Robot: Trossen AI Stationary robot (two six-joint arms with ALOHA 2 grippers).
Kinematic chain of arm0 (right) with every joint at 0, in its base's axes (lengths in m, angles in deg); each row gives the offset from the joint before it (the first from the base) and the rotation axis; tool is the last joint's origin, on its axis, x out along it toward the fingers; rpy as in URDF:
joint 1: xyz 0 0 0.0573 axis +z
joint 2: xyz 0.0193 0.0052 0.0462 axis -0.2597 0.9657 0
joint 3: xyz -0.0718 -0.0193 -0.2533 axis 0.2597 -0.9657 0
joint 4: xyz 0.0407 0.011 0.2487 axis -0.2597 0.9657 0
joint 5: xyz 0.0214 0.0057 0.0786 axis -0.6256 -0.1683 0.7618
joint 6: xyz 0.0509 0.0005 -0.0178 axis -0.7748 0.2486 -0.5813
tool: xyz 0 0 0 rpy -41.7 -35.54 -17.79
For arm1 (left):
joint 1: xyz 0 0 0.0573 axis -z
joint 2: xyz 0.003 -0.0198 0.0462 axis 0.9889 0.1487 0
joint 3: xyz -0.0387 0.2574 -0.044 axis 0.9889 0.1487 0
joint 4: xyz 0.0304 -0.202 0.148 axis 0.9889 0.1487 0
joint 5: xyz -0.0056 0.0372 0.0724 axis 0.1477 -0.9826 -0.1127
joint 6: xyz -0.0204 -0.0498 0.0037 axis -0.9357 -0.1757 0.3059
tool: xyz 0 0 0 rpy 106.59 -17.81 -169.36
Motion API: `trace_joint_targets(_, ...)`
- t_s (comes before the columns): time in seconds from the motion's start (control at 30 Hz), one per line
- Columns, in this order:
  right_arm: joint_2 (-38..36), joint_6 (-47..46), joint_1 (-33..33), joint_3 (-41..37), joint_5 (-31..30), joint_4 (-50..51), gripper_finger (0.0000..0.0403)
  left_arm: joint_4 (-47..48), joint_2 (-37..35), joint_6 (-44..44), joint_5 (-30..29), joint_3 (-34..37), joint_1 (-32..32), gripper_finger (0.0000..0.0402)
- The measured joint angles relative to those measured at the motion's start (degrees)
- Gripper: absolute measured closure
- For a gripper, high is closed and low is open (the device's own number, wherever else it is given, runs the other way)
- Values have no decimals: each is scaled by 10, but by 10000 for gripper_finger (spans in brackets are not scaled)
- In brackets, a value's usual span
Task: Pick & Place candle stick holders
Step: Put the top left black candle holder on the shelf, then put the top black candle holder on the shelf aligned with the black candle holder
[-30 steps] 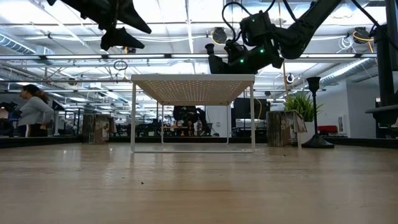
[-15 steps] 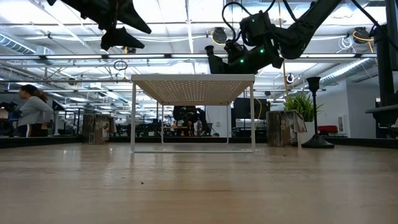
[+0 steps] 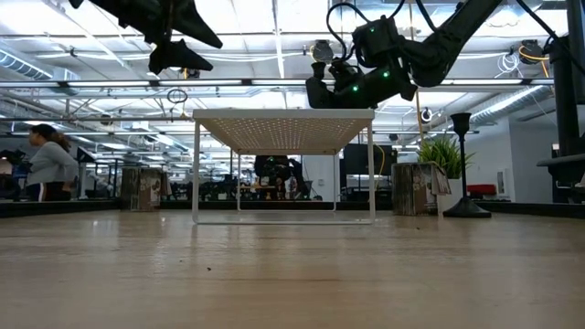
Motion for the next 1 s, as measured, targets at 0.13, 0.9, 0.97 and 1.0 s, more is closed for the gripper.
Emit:
trace_joint_targets(0.13,0,0,0,0,1,0,335,0,0,1,0,0,0,130)
trace_joint_targets(0.9,-69,36,4,1,15,105,185,0,0,6,0,-1,9,130)
trace_joint_targets(0.97,-83,47,8,1,15,141,182,0,0,7,0,-1,9,130)
trace_joint_targets(1.0,-91,52,11,1,15,156,181,0,0,7,0,-1,9,130)
